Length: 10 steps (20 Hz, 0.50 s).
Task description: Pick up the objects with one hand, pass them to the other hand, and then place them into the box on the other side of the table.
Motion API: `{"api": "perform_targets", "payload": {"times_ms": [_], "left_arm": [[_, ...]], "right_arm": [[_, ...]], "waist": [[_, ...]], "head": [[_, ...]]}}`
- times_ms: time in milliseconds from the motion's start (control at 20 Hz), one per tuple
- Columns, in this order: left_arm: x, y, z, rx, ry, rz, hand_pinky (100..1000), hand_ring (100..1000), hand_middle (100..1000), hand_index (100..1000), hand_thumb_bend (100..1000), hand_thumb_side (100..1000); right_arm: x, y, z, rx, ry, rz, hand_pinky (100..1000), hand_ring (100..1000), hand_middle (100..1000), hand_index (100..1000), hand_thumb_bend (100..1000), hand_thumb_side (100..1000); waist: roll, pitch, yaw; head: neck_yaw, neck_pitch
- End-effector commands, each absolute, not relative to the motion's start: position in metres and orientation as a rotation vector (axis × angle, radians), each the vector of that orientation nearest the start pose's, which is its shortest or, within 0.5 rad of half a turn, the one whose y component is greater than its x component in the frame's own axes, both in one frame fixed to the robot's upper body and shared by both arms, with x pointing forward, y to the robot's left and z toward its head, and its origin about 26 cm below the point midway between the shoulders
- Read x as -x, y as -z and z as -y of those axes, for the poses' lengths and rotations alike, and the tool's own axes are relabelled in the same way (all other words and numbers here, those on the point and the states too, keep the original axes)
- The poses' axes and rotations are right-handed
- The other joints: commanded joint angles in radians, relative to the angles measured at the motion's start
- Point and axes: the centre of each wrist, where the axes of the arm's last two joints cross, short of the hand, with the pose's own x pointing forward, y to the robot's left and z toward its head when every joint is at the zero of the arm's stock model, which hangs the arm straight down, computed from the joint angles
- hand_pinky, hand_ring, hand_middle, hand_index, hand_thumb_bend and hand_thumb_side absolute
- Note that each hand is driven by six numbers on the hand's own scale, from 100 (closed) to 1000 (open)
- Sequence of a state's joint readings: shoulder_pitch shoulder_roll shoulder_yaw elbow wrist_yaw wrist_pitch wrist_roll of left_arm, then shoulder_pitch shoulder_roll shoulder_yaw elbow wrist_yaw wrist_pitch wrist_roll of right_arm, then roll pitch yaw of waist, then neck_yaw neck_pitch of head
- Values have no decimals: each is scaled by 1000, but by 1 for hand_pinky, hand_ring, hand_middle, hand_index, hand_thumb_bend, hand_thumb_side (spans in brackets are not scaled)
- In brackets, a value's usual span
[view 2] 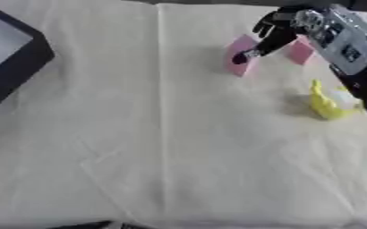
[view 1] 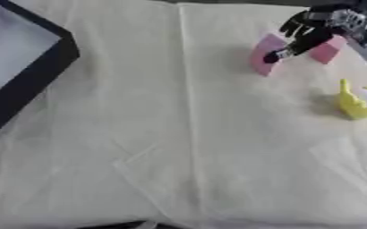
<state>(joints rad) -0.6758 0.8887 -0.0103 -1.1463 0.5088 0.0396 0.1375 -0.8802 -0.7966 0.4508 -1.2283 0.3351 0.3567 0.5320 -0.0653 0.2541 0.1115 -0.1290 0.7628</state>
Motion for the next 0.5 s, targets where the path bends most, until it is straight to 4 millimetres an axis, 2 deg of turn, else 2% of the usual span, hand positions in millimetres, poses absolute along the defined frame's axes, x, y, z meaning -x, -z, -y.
{"api": "perform_targets", "payload": {"times_ms": [50, 500], "left_arm": [[-384, -273, -462, -508, 13, 1896, 727, 797, 801, 901, 417, 783], [-384, -272, -462, -511, 13, 1894, 727, 797, 802, 901, 415, 787]], "right_arm": [[-433, -255, 319, 753, -1208, 1119, 879, 896, 821, 888, 797, 524], [-437, -249, 324, 782, -1179, 1114, 877, 896, 821, 890, 794, 525]], "waist": [[4, -16, 2], [3, -8, 4]], "head": [[-1, -12], [-1, -19]]}}
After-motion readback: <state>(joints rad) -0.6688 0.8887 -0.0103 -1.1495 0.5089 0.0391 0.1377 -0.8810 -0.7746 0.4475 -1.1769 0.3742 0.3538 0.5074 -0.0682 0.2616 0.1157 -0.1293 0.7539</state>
